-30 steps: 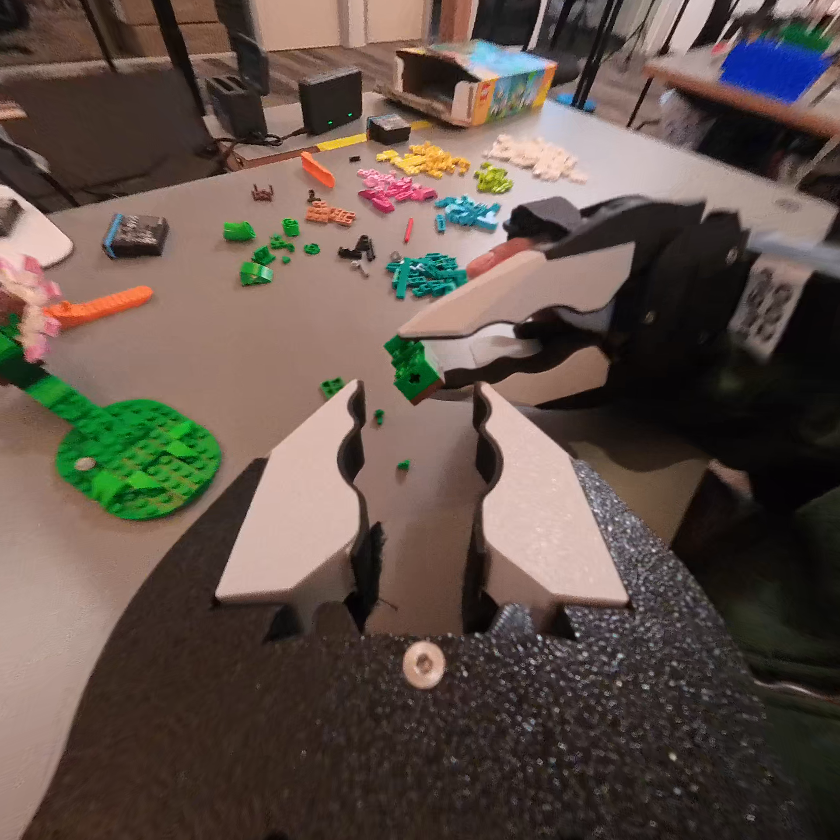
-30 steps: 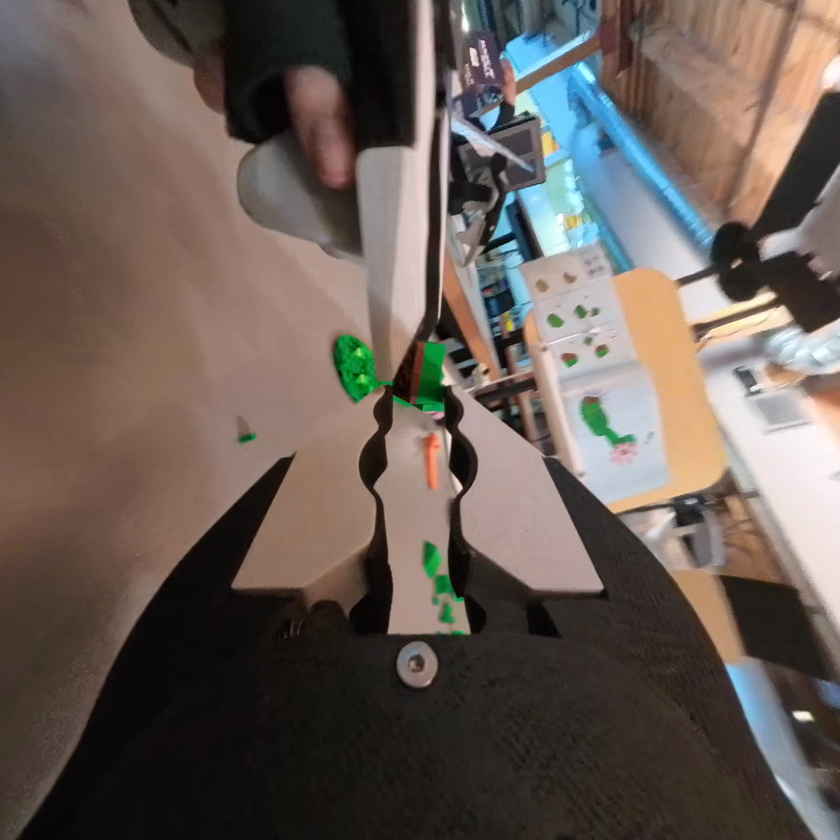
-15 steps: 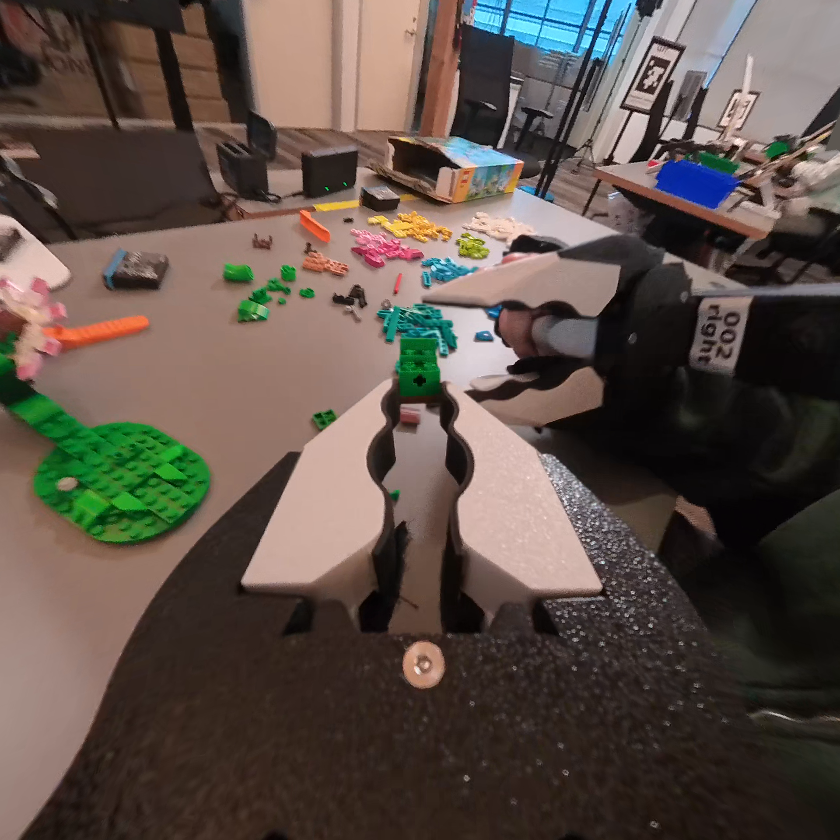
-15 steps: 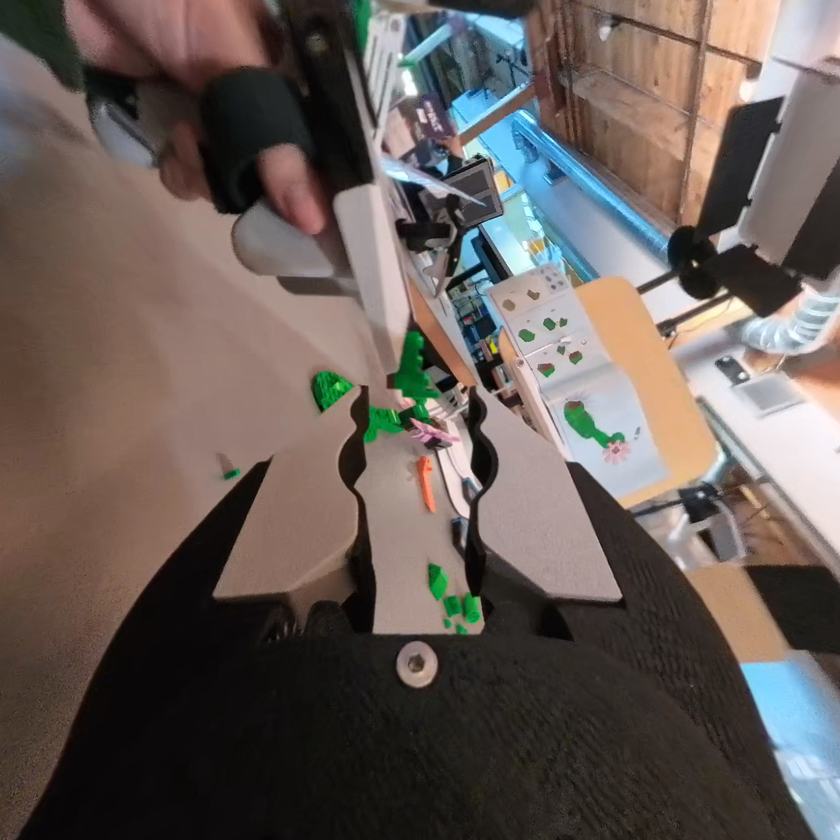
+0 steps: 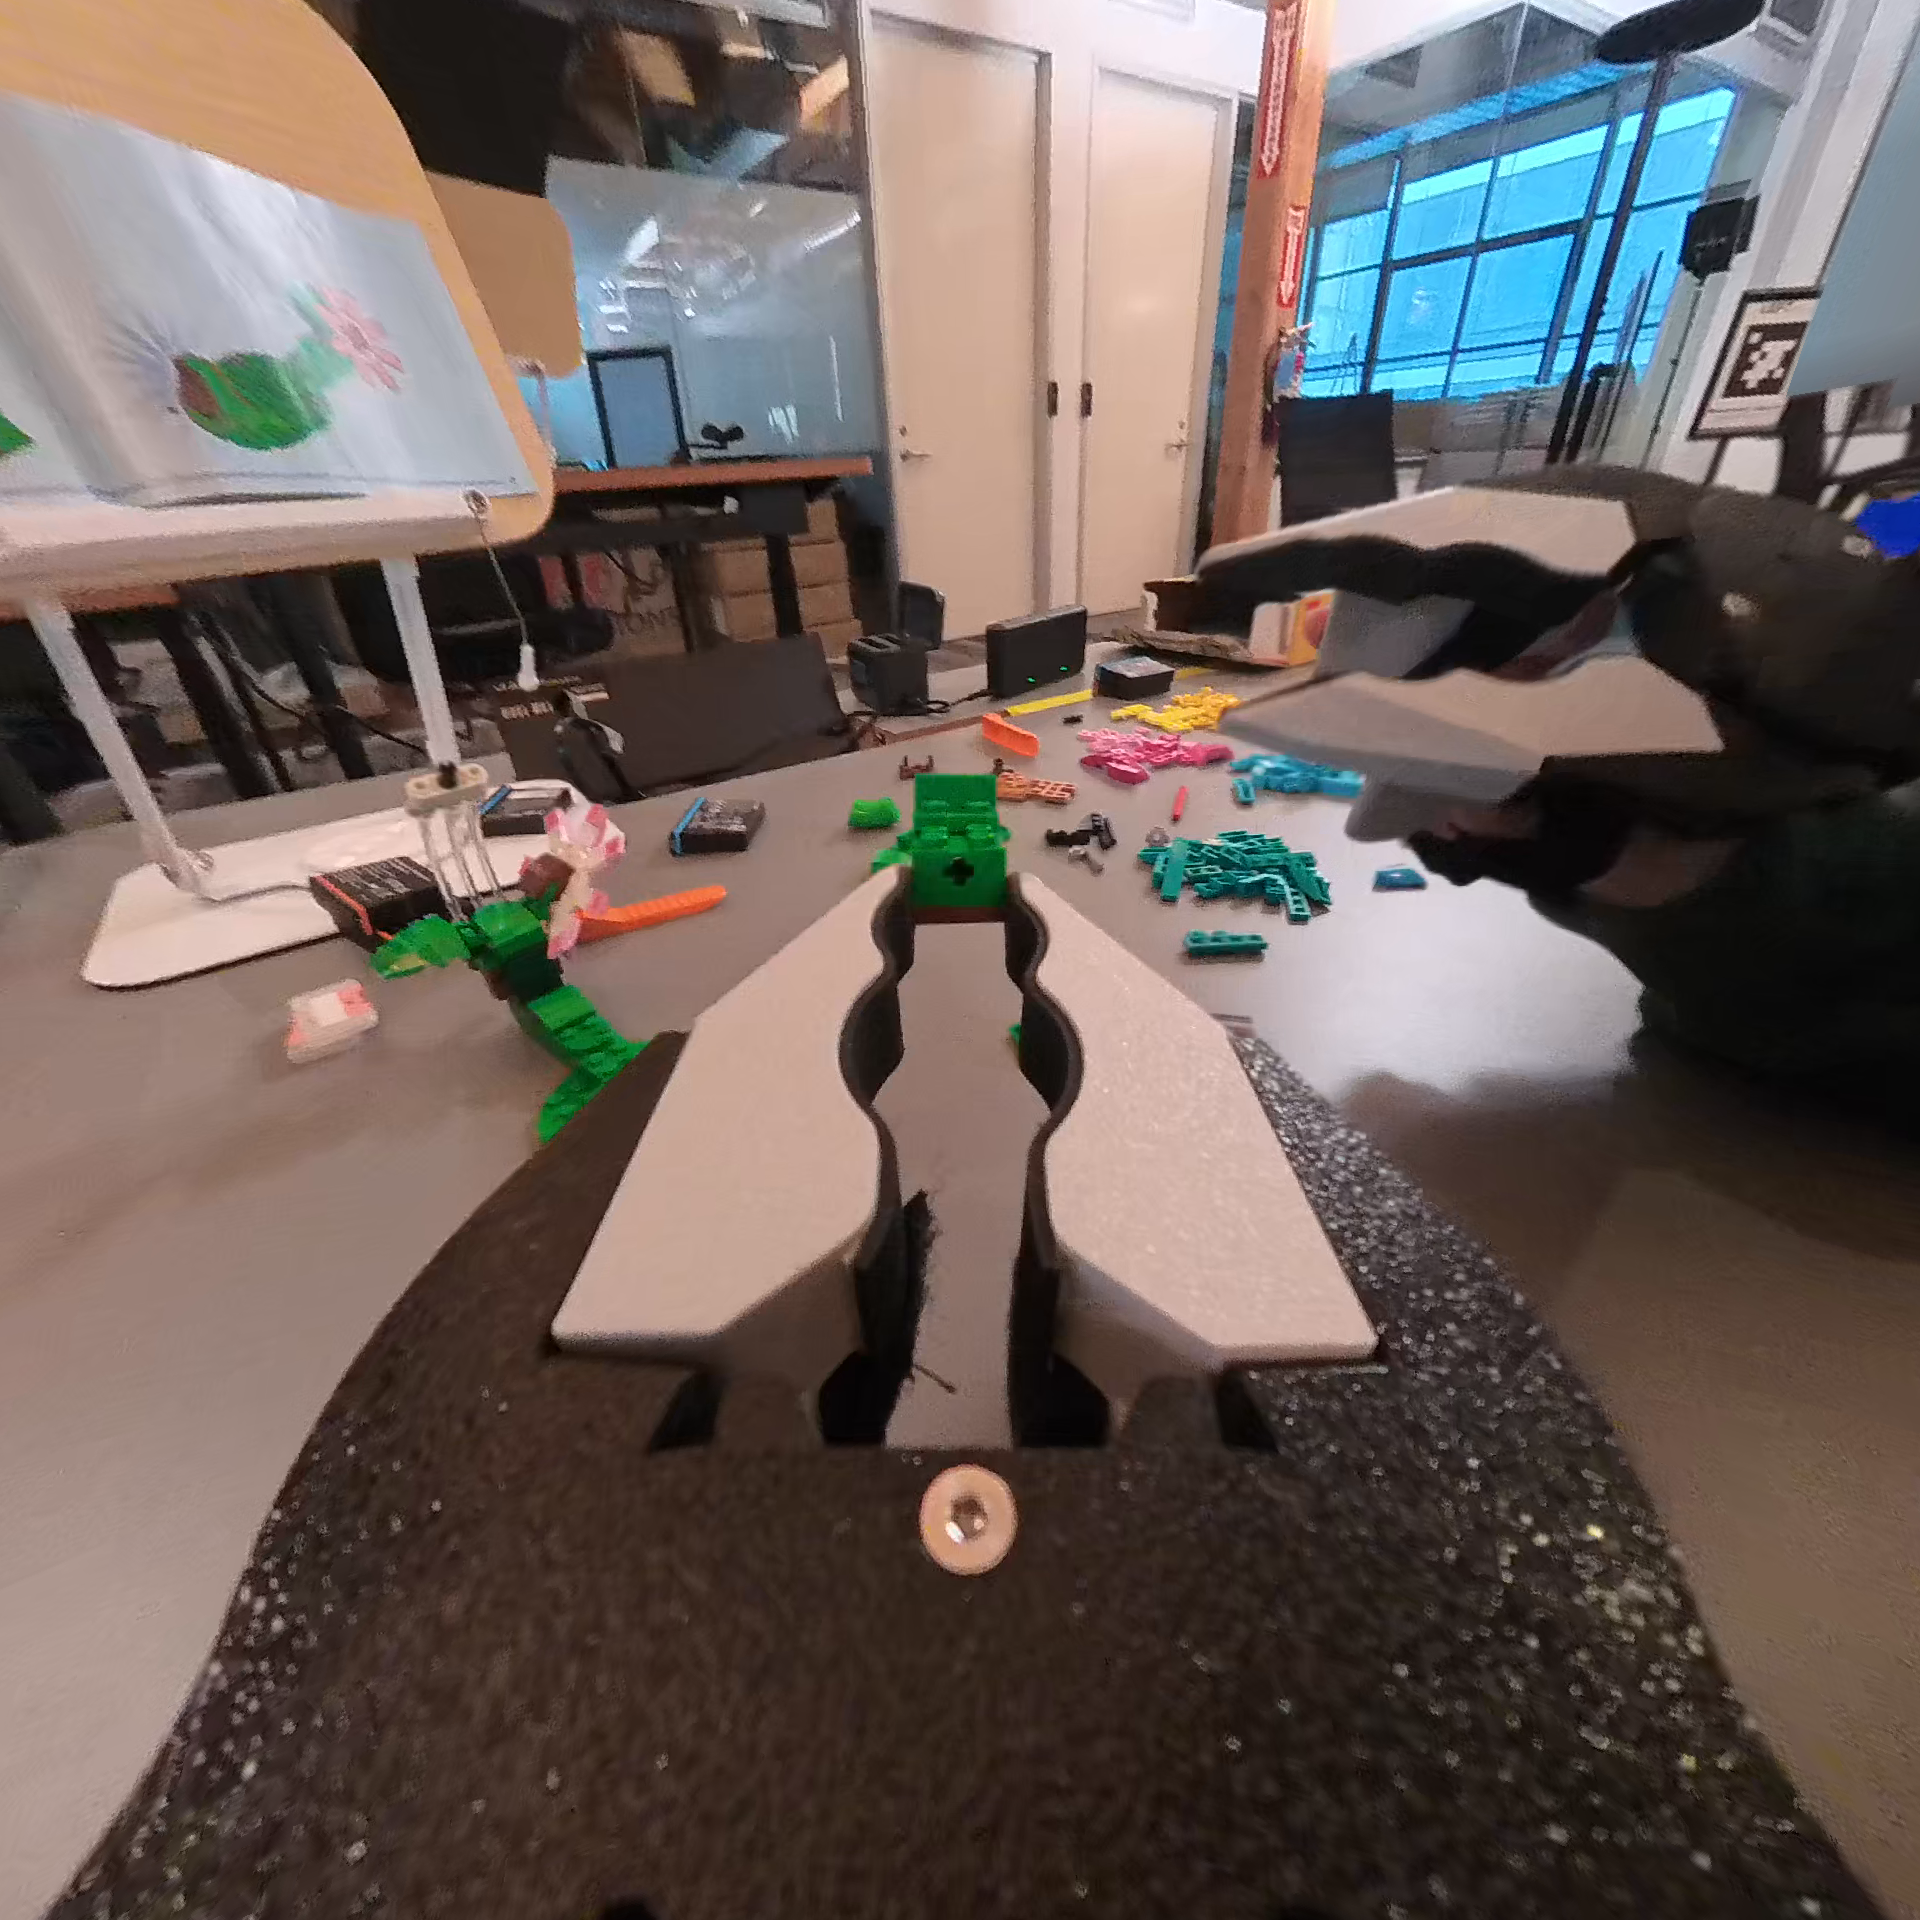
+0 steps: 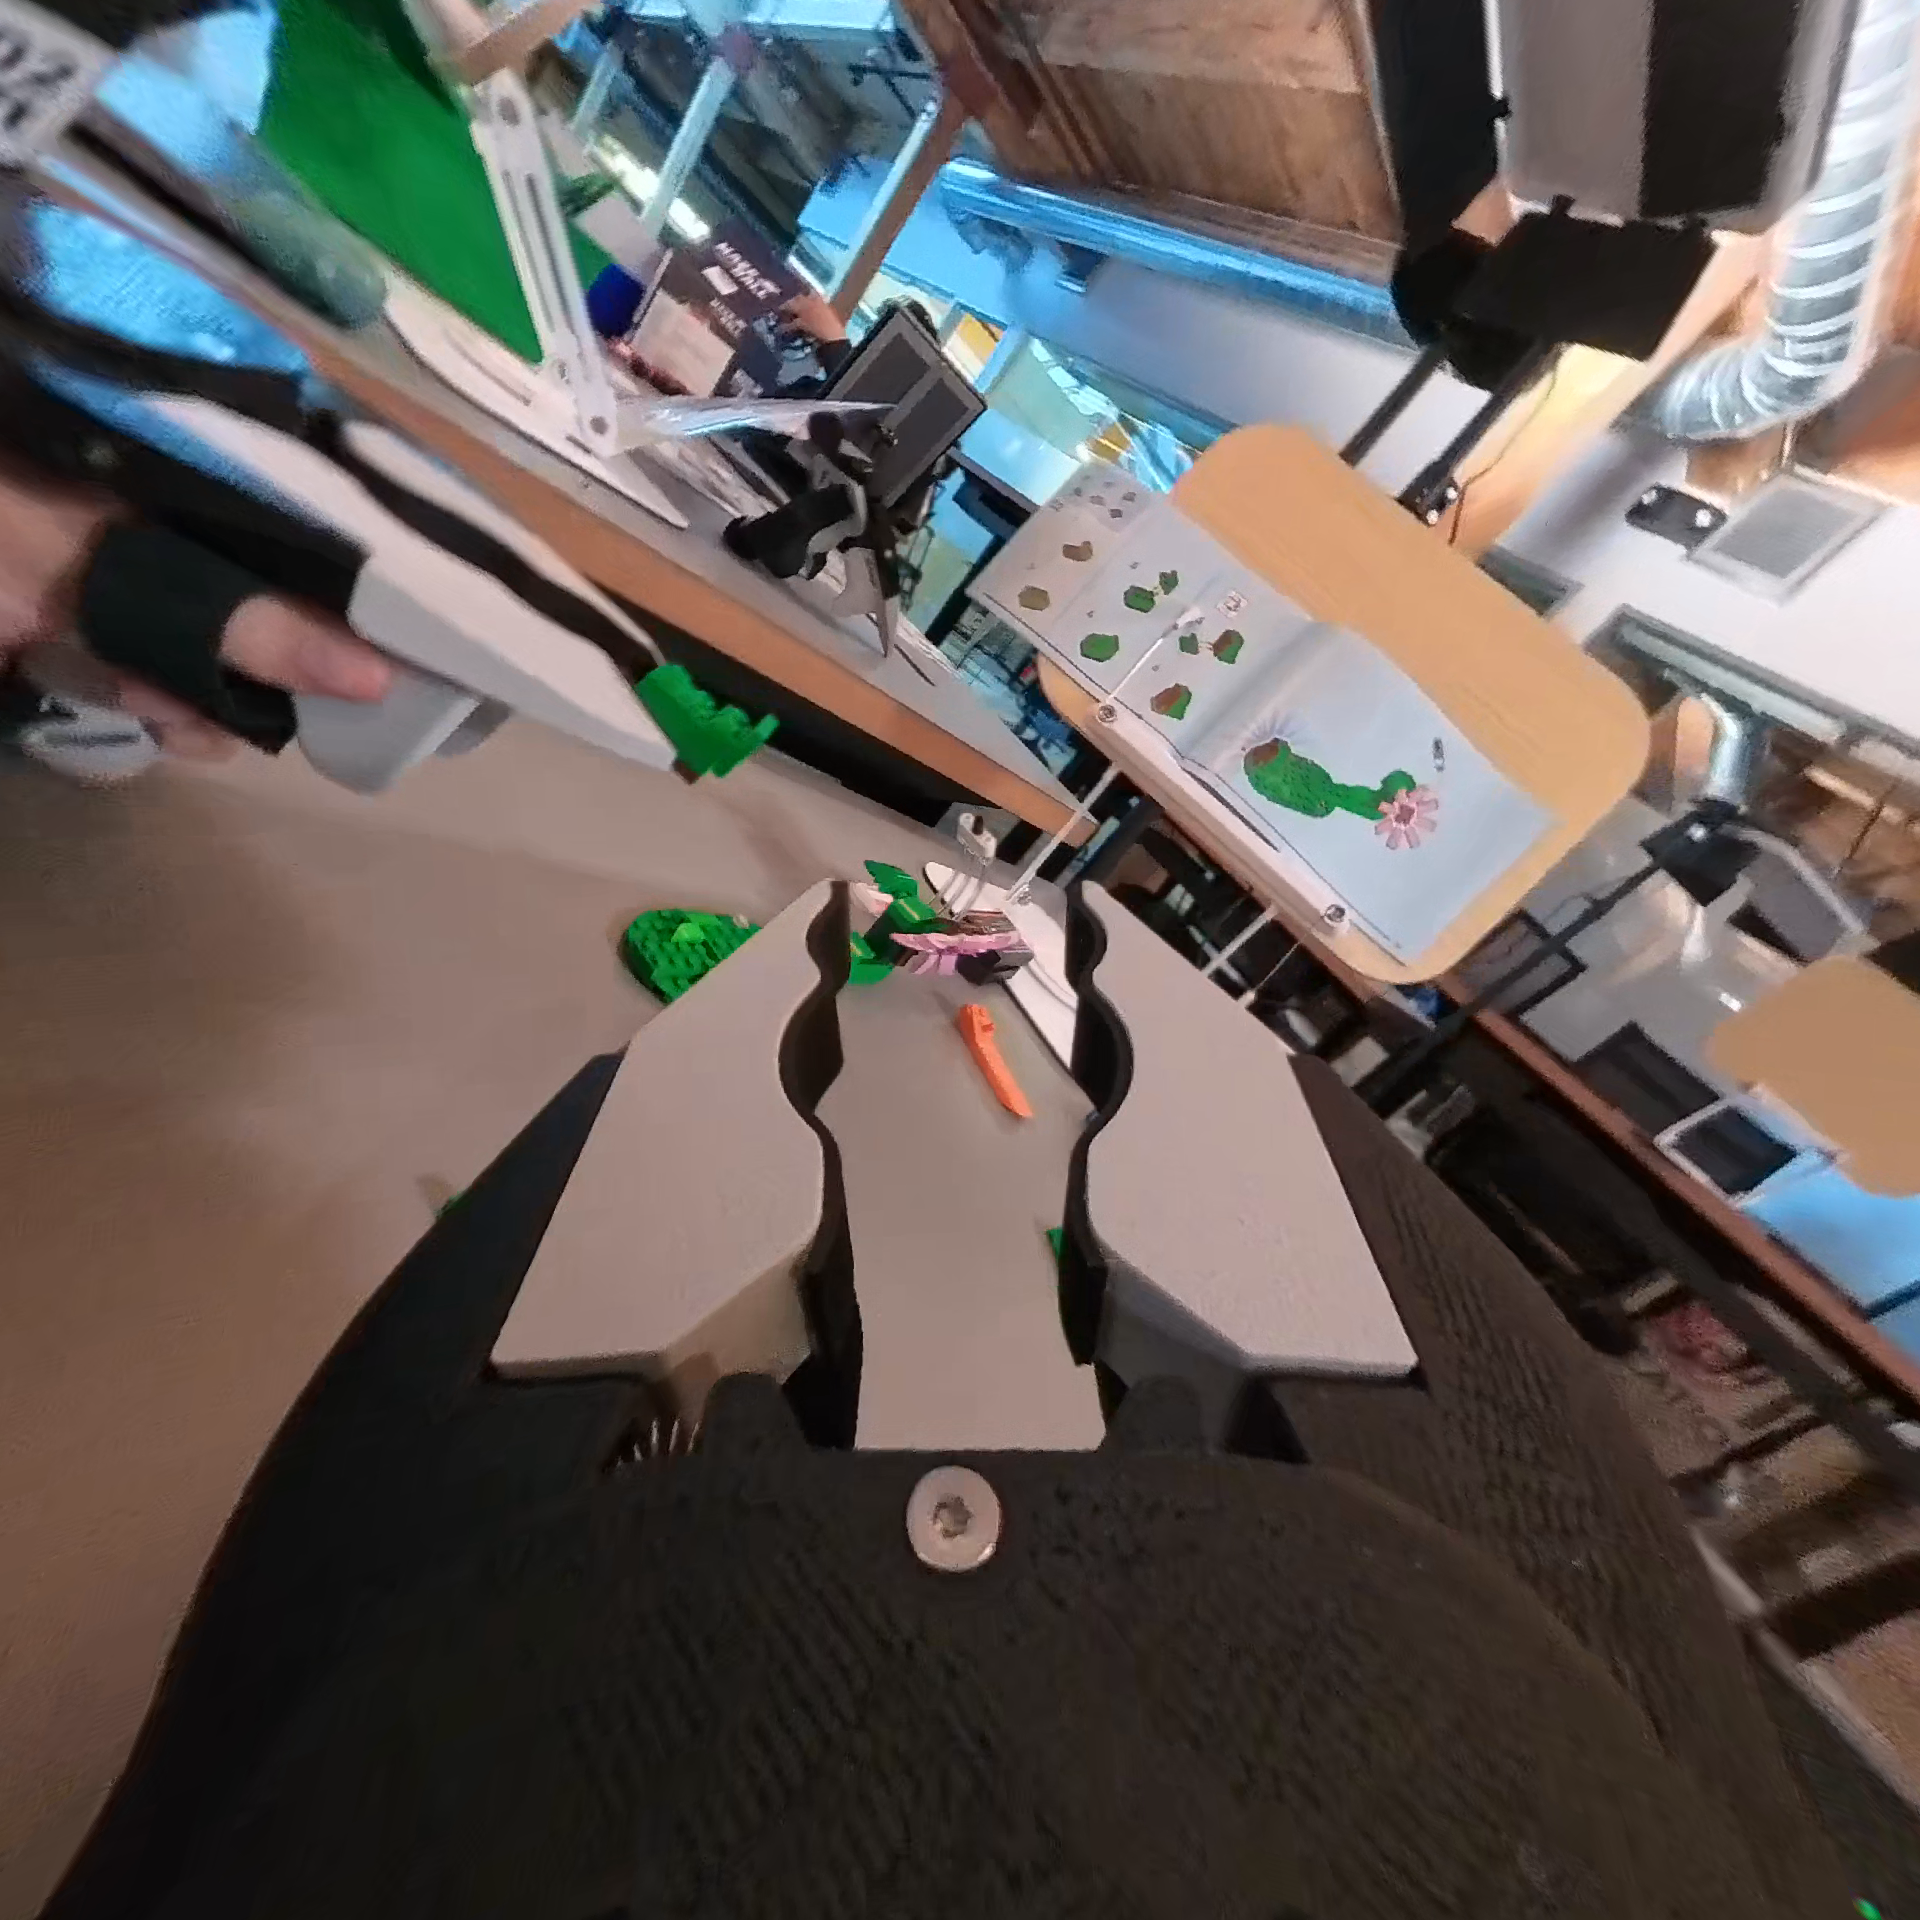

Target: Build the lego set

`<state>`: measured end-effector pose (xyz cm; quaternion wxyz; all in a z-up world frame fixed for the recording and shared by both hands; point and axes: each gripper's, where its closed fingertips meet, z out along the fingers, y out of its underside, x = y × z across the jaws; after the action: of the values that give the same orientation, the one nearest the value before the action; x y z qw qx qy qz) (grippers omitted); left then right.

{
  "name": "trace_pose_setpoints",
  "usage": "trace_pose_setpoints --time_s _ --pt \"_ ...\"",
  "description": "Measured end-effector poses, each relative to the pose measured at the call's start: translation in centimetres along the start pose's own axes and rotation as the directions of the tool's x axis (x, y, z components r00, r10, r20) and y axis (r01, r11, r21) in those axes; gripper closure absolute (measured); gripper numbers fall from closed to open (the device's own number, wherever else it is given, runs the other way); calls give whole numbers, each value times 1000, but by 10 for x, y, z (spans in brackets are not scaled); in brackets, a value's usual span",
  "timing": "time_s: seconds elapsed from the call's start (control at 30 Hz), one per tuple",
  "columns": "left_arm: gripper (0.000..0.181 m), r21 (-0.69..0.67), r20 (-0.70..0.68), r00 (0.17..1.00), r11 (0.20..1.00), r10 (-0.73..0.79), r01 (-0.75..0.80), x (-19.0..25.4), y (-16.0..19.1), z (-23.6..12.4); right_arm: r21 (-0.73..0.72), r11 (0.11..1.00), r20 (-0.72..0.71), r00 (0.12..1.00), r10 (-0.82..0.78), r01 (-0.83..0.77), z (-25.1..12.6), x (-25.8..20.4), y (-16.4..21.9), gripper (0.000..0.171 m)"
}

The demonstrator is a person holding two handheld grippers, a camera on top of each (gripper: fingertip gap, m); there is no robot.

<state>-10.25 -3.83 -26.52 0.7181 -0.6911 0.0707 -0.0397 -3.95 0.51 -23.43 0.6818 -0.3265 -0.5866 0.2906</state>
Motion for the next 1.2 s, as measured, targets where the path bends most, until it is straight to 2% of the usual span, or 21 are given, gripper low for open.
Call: trace_pose_setpoints --time_s 0.03,0.23,0.9,1.1,1.2 --pt "168 9 11 1000 1000 18 -18 0 1 -1 2 999 -12 999 35 -35 0 4 1 131" --pt "168 66 -20 995 993 102 -100 9 -3 -3 13 986 -63 984 169 -168 -1 20 8 143" --pt "168 101 -51 995 991 88 -83 11 -8 -6 15 987 -56 986 160 -159 1 18 10 148" --pt "168 104 -32 997 992 76 -73 7 -8 -6 25 986 -90 982 166 -164 -1 24 10 148" --pt "168 116 -27 997 991 67 -63 5 -10 -7 28 988 -152 976 154 -151 -5 35 10 149"
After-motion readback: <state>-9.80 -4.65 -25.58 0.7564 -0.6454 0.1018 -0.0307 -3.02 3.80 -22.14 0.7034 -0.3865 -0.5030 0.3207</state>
